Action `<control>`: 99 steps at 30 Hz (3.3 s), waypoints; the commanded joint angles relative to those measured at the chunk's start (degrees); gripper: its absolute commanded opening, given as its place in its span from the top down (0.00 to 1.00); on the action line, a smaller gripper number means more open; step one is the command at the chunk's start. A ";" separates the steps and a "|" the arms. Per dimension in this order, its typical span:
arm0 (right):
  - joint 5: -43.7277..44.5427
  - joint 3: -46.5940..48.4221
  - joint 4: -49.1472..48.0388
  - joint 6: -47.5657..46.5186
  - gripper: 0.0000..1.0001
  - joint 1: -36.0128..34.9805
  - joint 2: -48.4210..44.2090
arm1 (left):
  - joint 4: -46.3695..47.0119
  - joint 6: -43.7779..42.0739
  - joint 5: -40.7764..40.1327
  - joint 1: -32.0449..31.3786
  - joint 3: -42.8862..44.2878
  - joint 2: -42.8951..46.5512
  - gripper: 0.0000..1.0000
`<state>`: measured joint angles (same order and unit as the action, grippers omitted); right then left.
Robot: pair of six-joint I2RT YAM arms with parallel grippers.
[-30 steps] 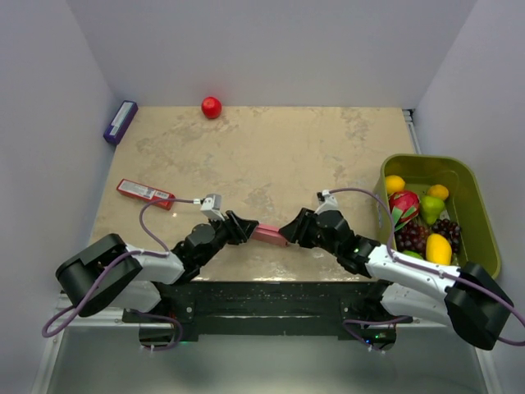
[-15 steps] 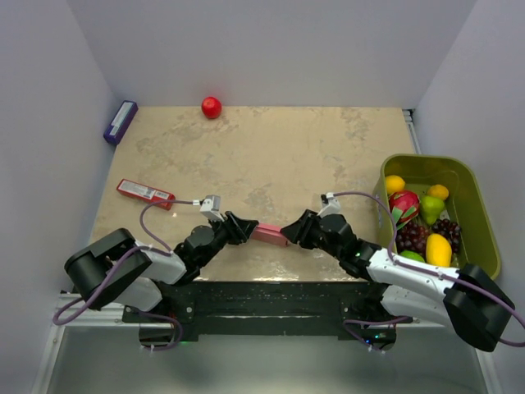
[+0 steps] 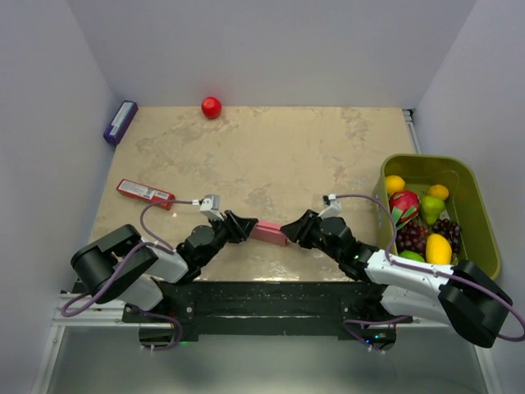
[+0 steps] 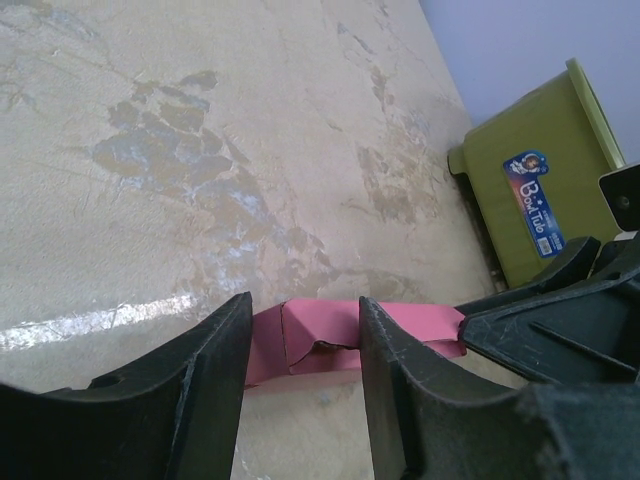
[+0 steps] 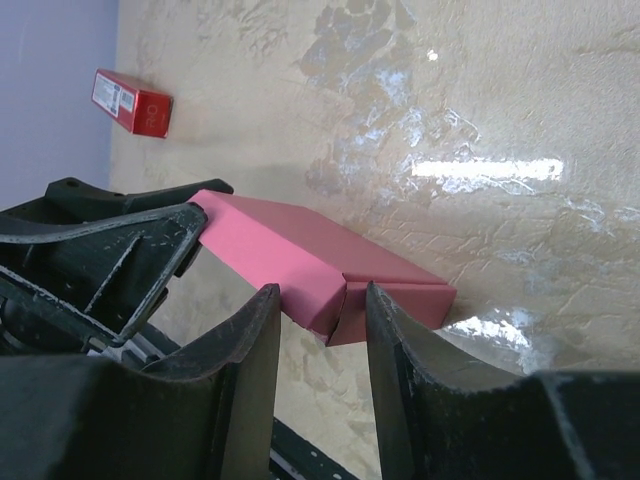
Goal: Fold the paper box
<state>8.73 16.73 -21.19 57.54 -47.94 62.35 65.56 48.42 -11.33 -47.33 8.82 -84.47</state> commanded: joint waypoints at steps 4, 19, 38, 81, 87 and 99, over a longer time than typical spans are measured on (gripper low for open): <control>3.04 -2.23 7.39 1.96 0.82 -4.00 6.47 | -11.42 -2.54 2.98 -2.15 -0.65 -3.86 0.83; 7.97 -2.58 11.08 6.09 0.97 -10.06 4.54 | -11.07 -1.76 0.35 -5.84 0.15 -4.74 0.96; 9.82 7.26 22.51 0.31 0.71 -8.15 -5.57 | -8.69 -7.46 -2.55 -8.57 -2.58 -4.04 1.00; 5.24 0.23 23.13 4.34 0.52 -3.21 -18.05 | -17.48 -7.47 -5.01 -8.74 0.85 -1.49 1.00; 5.07 1.28 23.29 4.25 0.52 -2.95 -19.01 | -17.48 -7.38 -4.84 -8.74 0.85 -1.67 1.00; 3.58 1.90 21.72 3.55 0.52 -1.01 -18.67 | -17.57 -7.47 -4.66 -8.74 0.59 -1.40 1.00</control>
<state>13.43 17.34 3.03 61.47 -49.43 43.44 61.47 43.90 -18.28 -55.18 11.16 -84.03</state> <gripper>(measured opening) 0.484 0.468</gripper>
